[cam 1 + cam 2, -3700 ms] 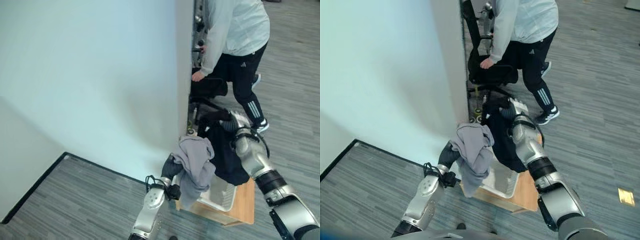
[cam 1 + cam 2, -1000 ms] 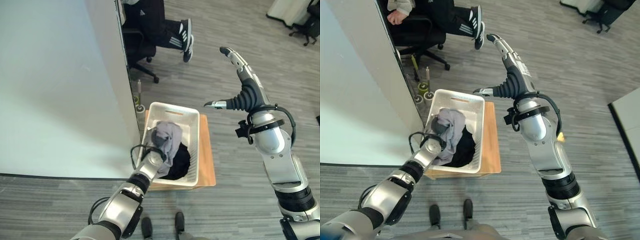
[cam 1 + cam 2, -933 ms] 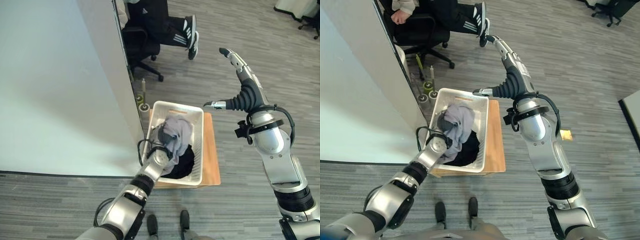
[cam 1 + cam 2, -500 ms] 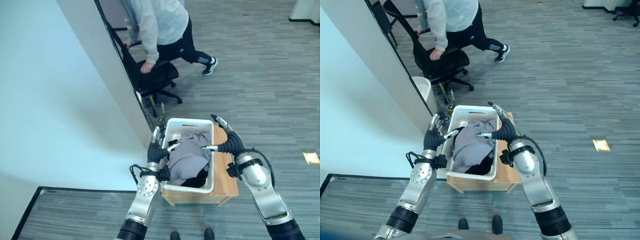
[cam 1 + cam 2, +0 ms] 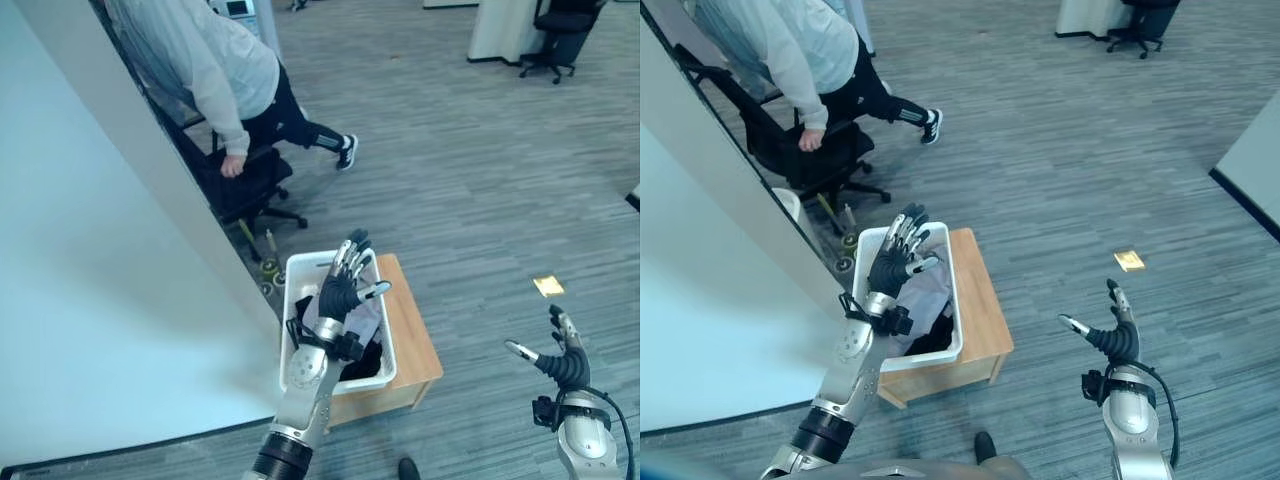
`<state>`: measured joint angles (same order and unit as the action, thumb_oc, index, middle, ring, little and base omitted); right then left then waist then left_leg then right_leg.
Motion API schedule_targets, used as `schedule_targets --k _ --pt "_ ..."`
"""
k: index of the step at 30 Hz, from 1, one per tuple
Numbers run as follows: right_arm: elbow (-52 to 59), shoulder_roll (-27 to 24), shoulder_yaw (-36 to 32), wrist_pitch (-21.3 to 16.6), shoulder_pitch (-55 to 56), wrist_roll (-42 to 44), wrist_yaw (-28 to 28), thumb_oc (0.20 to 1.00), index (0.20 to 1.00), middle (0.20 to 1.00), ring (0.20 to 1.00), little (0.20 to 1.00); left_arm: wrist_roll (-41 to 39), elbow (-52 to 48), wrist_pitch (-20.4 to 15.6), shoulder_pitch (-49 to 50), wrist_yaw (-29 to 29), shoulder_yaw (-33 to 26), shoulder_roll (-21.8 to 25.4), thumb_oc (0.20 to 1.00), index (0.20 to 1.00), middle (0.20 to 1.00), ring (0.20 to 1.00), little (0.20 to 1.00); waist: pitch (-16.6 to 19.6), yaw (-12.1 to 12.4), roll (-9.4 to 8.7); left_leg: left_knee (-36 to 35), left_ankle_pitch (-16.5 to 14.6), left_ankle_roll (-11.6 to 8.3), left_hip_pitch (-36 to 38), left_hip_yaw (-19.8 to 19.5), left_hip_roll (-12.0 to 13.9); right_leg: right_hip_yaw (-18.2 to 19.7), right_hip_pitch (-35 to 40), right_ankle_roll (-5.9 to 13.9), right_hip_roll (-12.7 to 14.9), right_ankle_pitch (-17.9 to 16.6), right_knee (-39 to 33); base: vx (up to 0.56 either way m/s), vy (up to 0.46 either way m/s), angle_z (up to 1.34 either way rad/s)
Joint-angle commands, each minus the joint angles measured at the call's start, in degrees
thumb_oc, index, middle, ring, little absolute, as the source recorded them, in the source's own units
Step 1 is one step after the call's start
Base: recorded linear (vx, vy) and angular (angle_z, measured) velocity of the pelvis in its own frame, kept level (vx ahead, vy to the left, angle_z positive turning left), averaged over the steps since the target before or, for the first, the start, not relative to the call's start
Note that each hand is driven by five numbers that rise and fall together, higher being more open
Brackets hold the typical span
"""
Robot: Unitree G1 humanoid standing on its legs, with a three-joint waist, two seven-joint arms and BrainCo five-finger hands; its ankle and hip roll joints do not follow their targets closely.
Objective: Pick up bed clothes into laundry basket.
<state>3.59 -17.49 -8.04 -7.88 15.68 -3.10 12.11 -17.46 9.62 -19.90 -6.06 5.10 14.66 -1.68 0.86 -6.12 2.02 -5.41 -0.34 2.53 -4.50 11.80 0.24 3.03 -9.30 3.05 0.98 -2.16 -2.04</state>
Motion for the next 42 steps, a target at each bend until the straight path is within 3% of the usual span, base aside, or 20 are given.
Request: schedule_targets --k 1,4,8,13,14,16,17,18,19,21,22,23,25,28,29,32,34,35,36,42 --pt "1.3 0.3 -0.3 -5.8 -0.5 0.5 3.4 1.000 1.000 1.000 1.000 1.000 -0.1 1.4 -2.1 -2.3 2.4 0.5 1.3 1.000 1.000 1.000 1.000 1.000 2.8 1.2 -1.37 0.4 3.8 -2.07 -1.6 -2.7 5.1 -0.7 0.3 1.20 0.2 7.4 10.4 -0.33 -0.024 0.23" --pt "0.8 0.1 0.1 -5.1 0.5 -1.0 6.1 1.000 1.000 1.000 1.000 1.000 1.2 -0.4 -0.7 -2.8 1.6 -0.5 2.2 1.000 1.000 1.000 1.000 1.000 3.6 2.7 -1.28 0.4 6.0 -3.43 -3.0 -4.1 6.1 2.5 4.3 0.98 -1.1 11.7 13.0 -0.28 -0.053 0.28" --pt "1.8 -1.4 0.3 -3.8 -1.5 -2.0 6.4 1.000 1.000 1.000 1.000 1.000 1.9 -1.7 -0.6 0.3 1.9 -3.2 4.0 1.000 1.000 1.000 1.000 1.000 4.3 4.6 -3.21 0.4 7.5 -5.47 -4.3 -3.3 5.4 -2.1 12.3 -2.21 1.5 7.5 -3.0 -0.24 -0.111 0.10" --pt "2.7 -3.2 0.8 -3.8 -3.9 -3.6 8.1 1.000 1.000 1.000 1.000 1.000 0.9 -4.8 -1.1 1.6 2.0 -4.7 3.8 1.000 1.000 1.000 1.000 1.000 2.2 6.4 -2.26 1.8 10.4 -6.07 -6.6 -3.5 6.6 -2.1 11.0 -3.35 -0.4 5.5 -3.0 -0.34 -0.087 0.00" --pt "2.8 -3.3 1.1 -3.9 -4.4 -4.0 8.7 1.000 1.000 1.000 1.000 1.000 0.7 -4.8 -1.3 1.4 2.1 -4.5 3.5 1.000 1.000 1.000 1.000 1.000 1.2 6.6 -2.39 3.8 10.0 -5.95 -8.0 -4.9 6.0 -2.1 10.5 -3.97 -0.3 4.5 -3.0 -0.47 -0.042 0.17" --pt "1.9 -3.5 2.1 -4.6 -4.8 -5.0 10.3 1.000 1.000 1.000 1.000 1.000 0.8 -4.0 -1.9 0.5 1.7 -3.6 3.0 1.000 1.000 1.000 1.000 1.000 -0.5 5.2 -3.62 14.1 1.4 -3.60 -9.1 -3.6 2.9 -4.1 8.3 -4.50 1.9 1.7 -3.0 -0.52 -0.022 0.24" --pt "1.8 -3.5 2.1 -4.6 -4.9 -5.0 10.3 1.000 1.000 1.000 1.000 1.000 0.8 -4.0 -1.9 0.4 1.7 -3.6 3.0 1.000 1.000 1.000 1.000 1.000 -0.5 5.1 -3.58 14.3 1.6 -3.57 -9.3 -3.7 2.9 -4.1 8.1 -4.52 1.9 1.6 -3.0 -0.33 0.001 0.88" --pt "1.6 -3.6 1.9 -4.6 -4.4 -4.9 10.2 1.000 1.000 1.000 1.000 1.000 1.3 -3.8 -1.7 0.0 1.7 -2.9 2.6 1.000 1.000 1.000 1.000 1.000 -0.2 3.9 -4.35 19.6 -6.0 -2.72 -5.7 0.2 2.6 -6.7 7.2 -4.42 3.4 0.7 -3.0 -0.22 -0.008 0.92" --pt "1.6 -3.6 1.9 -4.6 -4.4 -4.9 10.2 1.000 1.000 1.000 1.000 1.000 1.3 -3.8 -1.7 0.0 1.7 -2.9 2.6 1.000 1.000 1.000 1.000 1.000 -0.1 3.9 -4.36 19.7 -5.8 -2.70 -6.0 0.1 2.6 -6.7 7.0 -4.45 3.4 0.6 -3.0 -0.30 0.003 0.82" --pt "1.6 -3.0 0.5 -4.9 -3.8 -4.1 10.5 1.000 1.000 1.000 1.000 1.000 1.6 -3.2 -1.1 -0.9 1.9 -1.7 1.8 1.000 1.000 1.000 1.000 1.000 1.6 1.1 -4.68 21.8 -13.2 -3.57 3.6 10.5 6.2 -13.8 6.6 -3.71 5.2 0.4 -3.0 -0.19 0.048 0.90" --pt "1.3 -3.1 -0.1 -5.0 -3.8 -4.0 10.6 1.000 1.000 1.000 1.000 1.000 1.6 -2.9 -0.8 -1.4 1.9 -1.3 1.7 1.000 1.000 1.000 1.000 1.000 2.2 0.3 -4.59 21.5 -14.1 -4.05 6.0 14.4 8.1 -16.3 6.7 -3.64 5.7 0.6 -3.0 -0.19 0.168 1.78" --pt "0.4 -3.7 -2.6 -5.5 -4.4 -3.3 11.1 1.000 1.000 1.000 1.000 1.000 1.6 -1.3 0.1 -3.5 1.9 -0.7 1.0 1.000 1.000 1.000 1.000 1.000 4.0 -3.0 -4.03 18.3 -13.6 -6.55 12.8 27.0 14.3 -25.2 7.2 -3.10 7.1 1.2 -3.0 -0.20 0.195 1.86" --pt "-0.7 -5.4 -5.2 -5.7 -5.2 -2.7 11.5 1.000 1.000 1.000 1.000 1.000 2.9 -0.1 0.7 -4.8 0.8 0.0 1.3 1.000 1.000 1.000 1.000 1.000 5.9 -6.1 -4.33 15.4 -10.2 -7.82 18.0 40.1 18.8 -33.5 6.7 -2.68 9.7 0.3 -3.0 -0.22 0.159 2.58" --pt "5.7 -0.2 -0.4 2.0 -7.1 -6.9 11.7 1.000 1.000 1.000 1.000 1.000 7.0 -1.0 0.8 -3.5 -1.7 0.1 3.0 1.000 1.000 1.000 1.000 1.000 6.3 -5.7 -2.20 5.4 -4.4 -9.44 17.6 38.6 15.1 -37.3 8.0 -0.75 10.6 -2.4 -3.0 -0.13 0.432 2.70" --pt "8.6 3.3 1.8 7.9 -11.9 -11.0 10.5 1.000 1.000 1.000 1.000 1.000 8.4 -5.3 2.3 -0.2 -3.3 -2.8 5.4 1.000 1.000 1.000 1.000 1.000 6.0 -2.9 -2.09 0.5 -0.9 -8.41 14.0 32.5 12.9 -40.9 9.2 1.02 12.1 -2.2 -2.6 -0.15 0.600 2.38" --pt "7.7 3.9 3.3 8.6 -15.0 -12.4 9.3 1.000 1.000 1.000 1.000 1.000 9.7 -8.6 3.2 1.9 -5.1 -6.1 6.8 1.000 1.000 1.000 1.000 1.000 5.1 -0.5 -2.44 0.4 -0.2 -8.03 11.3 27.6 12.4 -42.0 9.5 2.51 14.0 -1.6 1.0 -0.09 0.279 1.94" --pt "5.9 4.9 4.3 9.0 -16.7 -12.9 9.6 1.000 1.000 1.000 1.000 1.000 10.3 -10.7 5.2 3.3 -7.3 -8.5 7.2 1.000 1.000 1.000 1.000 1.000 4.6 0.3 -2.75 0.4 -0.2 -8.03 8.1 22.1 12.6 -36.6 7.3 3.38 14.6 0.8 5.2 0.00 0.090 1.92" --pt "5.4 5.3 4.8 9.2 -16.6 -12.8 9.7 1.000 1.000 1.000 1.000 1.000 9.9 -11.4 6.0 4.5 -7.8 -9.8 7.1 1.000 1.000 1.000 1.000 1.000 4.5 0.0 -3.07 0.4 0.6 -7.75 6.6 20.4 12.5 -30.3 5.1 2.86 13.0 2.0 6.2 0.06 0.140 1.53" --pt "4.8 5.6 6.4 10.2 -16.2 -13.2 9.6 1.000 1.000 1.000 1.000 1.000 9.1 -12.2 7.4 6.8 -8.4 -12.3 7.0 1.000 1.000 1.000 1.000 1.000 3.9 1.1 -3.58 0.4 0.6 -7.13 4.7 15.3 11.7 -17.4 3.0 3.50 8.7 4.6 6.2 0.07 0.138 1.55" --pt "0.5 7.0 10.6 9.0 -18.4 -14.4 12.1 1.000 1.000 1.000 1.000 1.000 9.6 -13.0 8.9 7.5 -8.9 -17.3 8.6 1.000 1.000 1.000 1.000 1.000 3.8 3.2 -3.90 0.4 1.8 -6.42 -1.5 -4.9 7.2 8.1 -0.8 2.90 2.6 3.4 1.1 0.12 -0.024 1.91"
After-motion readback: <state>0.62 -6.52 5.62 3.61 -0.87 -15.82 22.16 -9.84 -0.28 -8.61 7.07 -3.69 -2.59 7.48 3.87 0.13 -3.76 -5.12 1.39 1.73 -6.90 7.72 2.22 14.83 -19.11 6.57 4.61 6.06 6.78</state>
